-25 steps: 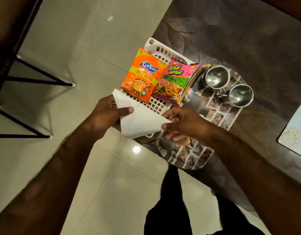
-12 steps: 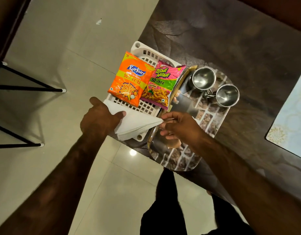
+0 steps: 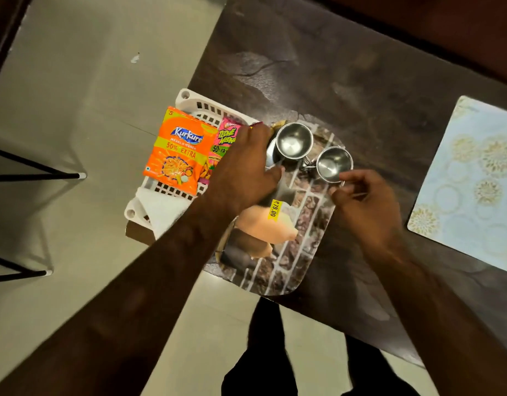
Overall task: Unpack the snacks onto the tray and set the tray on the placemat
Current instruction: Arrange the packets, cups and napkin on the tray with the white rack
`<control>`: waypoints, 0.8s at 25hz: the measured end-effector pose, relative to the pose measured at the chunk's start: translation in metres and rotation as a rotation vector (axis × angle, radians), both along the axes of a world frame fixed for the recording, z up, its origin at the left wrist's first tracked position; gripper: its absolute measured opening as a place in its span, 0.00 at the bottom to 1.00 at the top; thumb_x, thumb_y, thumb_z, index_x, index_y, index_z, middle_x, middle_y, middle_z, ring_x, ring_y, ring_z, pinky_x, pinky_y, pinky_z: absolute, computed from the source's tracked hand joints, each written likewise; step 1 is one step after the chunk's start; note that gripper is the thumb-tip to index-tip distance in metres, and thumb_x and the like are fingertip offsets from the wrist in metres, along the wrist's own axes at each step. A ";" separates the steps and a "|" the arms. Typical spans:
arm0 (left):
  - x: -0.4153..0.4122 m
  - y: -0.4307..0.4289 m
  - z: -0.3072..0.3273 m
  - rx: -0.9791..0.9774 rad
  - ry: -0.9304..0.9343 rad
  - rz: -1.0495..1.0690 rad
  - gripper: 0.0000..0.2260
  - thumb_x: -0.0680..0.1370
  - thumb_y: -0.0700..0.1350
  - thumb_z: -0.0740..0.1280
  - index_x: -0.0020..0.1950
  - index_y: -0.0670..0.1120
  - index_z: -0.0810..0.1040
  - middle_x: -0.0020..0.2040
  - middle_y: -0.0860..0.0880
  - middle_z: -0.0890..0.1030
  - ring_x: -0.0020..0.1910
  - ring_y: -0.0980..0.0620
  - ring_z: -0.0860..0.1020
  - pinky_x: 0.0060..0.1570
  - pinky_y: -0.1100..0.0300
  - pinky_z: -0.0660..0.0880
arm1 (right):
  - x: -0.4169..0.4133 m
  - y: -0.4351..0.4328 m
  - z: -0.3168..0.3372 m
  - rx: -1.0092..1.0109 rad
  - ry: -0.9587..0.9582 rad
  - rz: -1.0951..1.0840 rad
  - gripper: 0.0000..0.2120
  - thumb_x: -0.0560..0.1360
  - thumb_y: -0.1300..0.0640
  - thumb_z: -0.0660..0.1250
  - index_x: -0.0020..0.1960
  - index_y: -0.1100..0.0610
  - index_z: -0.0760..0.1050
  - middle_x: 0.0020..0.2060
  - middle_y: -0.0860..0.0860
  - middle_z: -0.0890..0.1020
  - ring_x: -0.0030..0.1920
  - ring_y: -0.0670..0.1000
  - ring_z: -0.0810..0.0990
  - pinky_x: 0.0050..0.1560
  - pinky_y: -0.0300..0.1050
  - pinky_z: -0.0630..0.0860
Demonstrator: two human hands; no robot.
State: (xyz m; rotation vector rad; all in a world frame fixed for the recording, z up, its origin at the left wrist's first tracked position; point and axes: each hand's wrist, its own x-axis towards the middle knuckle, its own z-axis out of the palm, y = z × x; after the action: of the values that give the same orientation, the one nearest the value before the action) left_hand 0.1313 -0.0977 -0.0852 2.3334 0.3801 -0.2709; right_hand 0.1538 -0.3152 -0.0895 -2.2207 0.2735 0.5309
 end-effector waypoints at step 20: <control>0.063 -0.003 -0.010 0.379 0.129 -0.407 0.39 0.69 0.37 0.74 0.77 0.50 0.63 0.71 0.43 0.68 0.60 0.35 0.77 0.53 0.45 0.77 | 0.070 -0.003 -0.025 -0.166 -0.190 0.580 0.40 0.66 0.58 0.78 0.76 0.54 0.69 0.65 0.57 0.74 0.67 0.59 0.71 0.63 0.46 0.66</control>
State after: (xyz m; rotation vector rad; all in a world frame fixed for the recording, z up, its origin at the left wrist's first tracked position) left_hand 0.1946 -0.1011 -0.0955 2.7664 0.0086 -0.5904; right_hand 0.2239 -0.3180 -0.1146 -2.4885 -0.4563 0.6085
